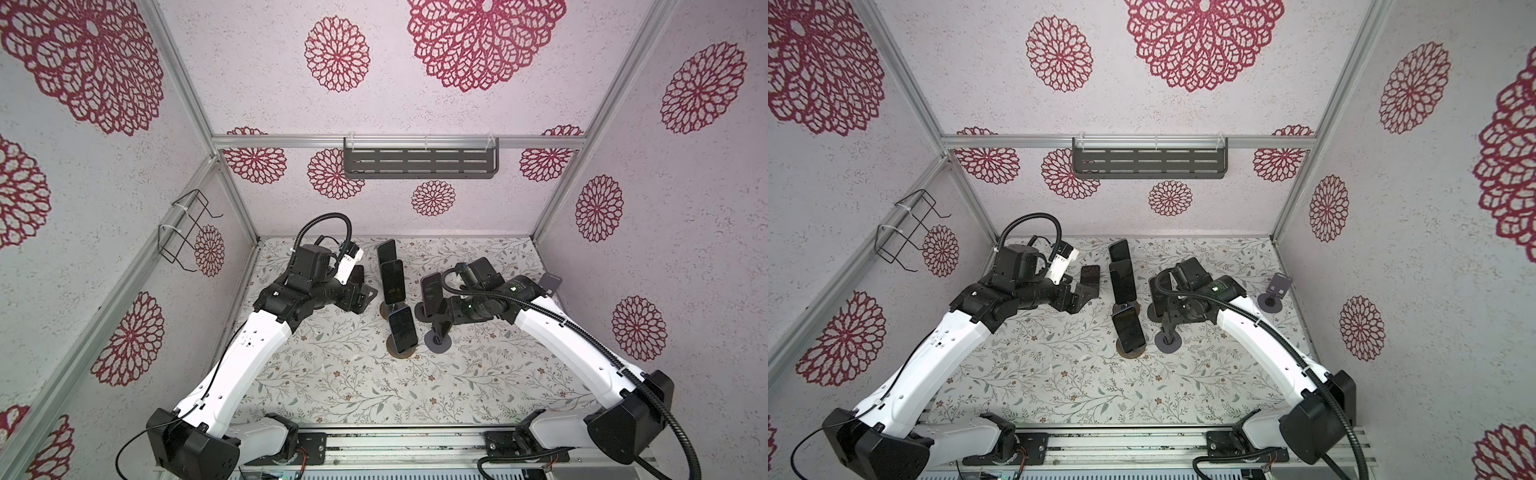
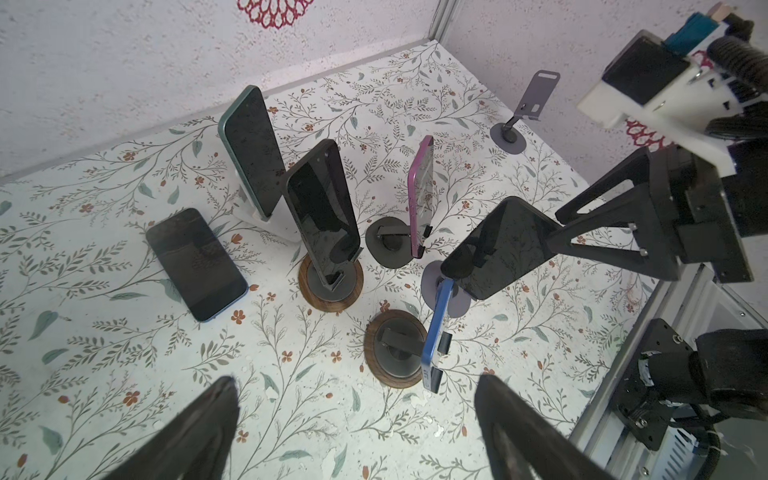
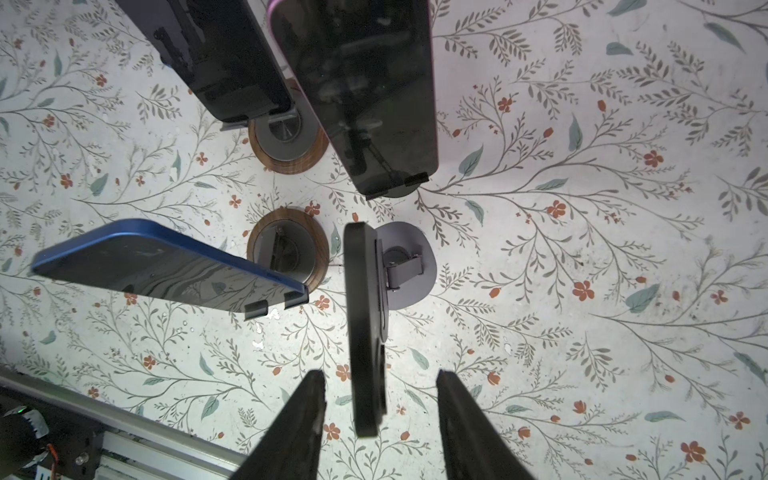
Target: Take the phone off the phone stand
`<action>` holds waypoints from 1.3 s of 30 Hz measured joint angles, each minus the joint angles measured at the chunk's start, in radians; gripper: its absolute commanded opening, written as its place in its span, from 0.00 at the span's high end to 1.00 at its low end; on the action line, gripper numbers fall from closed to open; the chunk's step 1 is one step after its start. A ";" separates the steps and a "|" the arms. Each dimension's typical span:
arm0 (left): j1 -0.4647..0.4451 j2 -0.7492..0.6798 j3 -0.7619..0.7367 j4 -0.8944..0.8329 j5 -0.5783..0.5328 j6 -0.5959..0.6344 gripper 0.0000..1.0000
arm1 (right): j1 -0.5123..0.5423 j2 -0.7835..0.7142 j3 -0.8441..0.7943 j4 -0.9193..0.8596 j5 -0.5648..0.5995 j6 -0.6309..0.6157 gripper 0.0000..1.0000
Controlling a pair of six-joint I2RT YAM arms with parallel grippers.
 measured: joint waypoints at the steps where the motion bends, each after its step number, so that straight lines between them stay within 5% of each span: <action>1: 0.000 0.003 0.000 0.000 -0.007 0.000 0.07 | 0.000 0.004 0.000 0.003 0.001 0.001 0.56; 32: -0.002 0.029 0.000 0.010 -0.100 -0.010 0.05 | 0.000 0.011 -0.036 0.051 0.018 0.003 1.00; 39: -0.033 0.029 0.007 0.013 -0.094 -0.002 0.05 | 0.000 0.008 0.026 -0.006 0.025 -0.031 1.00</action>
